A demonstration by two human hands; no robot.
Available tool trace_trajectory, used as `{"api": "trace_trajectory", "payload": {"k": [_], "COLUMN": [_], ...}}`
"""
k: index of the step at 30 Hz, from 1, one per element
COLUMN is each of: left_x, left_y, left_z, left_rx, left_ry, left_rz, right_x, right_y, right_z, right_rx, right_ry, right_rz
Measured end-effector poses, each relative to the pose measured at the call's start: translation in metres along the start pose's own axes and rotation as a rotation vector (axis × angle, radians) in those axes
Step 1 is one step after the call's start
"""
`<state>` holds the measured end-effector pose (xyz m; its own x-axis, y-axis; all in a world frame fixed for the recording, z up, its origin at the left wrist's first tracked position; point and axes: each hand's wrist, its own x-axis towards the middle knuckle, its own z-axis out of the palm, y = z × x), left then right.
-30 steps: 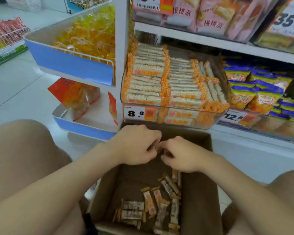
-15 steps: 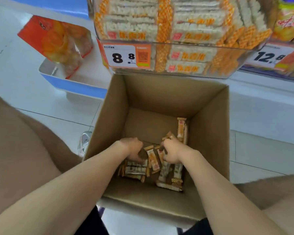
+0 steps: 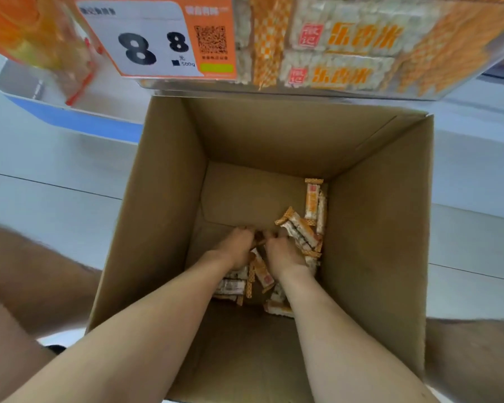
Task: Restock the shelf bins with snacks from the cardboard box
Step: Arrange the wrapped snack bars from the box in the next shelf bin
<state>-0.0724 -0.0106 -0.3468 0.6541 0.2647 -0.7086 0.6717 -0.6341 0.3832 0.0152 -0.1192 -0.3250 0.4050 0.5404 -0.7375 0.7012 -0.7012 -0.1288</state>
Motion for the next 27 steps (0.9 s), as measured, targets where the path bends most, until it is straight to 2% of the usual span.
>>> {"api": "trace_trajectory", "payload": {"k": [2,4,7,11,13,15,19,22,24,27], "left_x": [0.002,0.002,0.002,-0.003,-0.011,-0.025,-0.061,-0.094,-0.118,-0.159], "left_y": [-0.002,-0.004,-0.011,-0.013,-0.009,-0.004,0.018,0.037,0.047,0.061], "left_z": [0.003,0.003,0.000,-0.026,-0.046,-0.071,-0.121,-0.154,-0.176,-0.209], "left_rx": [-0.053,-0.144,-0.337,-0.515,-0.558,-0.574,-0.493,-0.456,-0.402,-0.405], "left_ry": [0.004,-0.040,-0.043,0.112,0.200,0.275,0.344,0.371,0.341,0.281], "left_rz": [-0.049,-0.106,-0.181,-0.161,-0.107,-0.045,0.097,0.137,0.182,0.296], "right_x": [0.000,-0.002,-0.001,-0.008,-0.016,-0.025,-0.054,-0.089,-0.112,-0.146], "right_y": [0.002,0.006,0.014,0.019,0.021,0.022,0.017,0.007,0.002,-0.007], "right_z": [0.000,-0.007,-0.019,-0.036,-0.052,-0.070,-0.116,-0.154,-0.172,-0.195], "right_rx": [-0.091,-0.060,0.266,0.775,0.911,0.974,0.806,0.722,0.740,0.630], "right_ry": [0.045,0.071,0.158,0.370,0.410,0.369,0.283,0.260,0.287,0.387], "right_rz": [-0.012,-0.010,0.038,0.064,0.071,0.018,-0.211,-0.346,-0.403,-0.473]}}
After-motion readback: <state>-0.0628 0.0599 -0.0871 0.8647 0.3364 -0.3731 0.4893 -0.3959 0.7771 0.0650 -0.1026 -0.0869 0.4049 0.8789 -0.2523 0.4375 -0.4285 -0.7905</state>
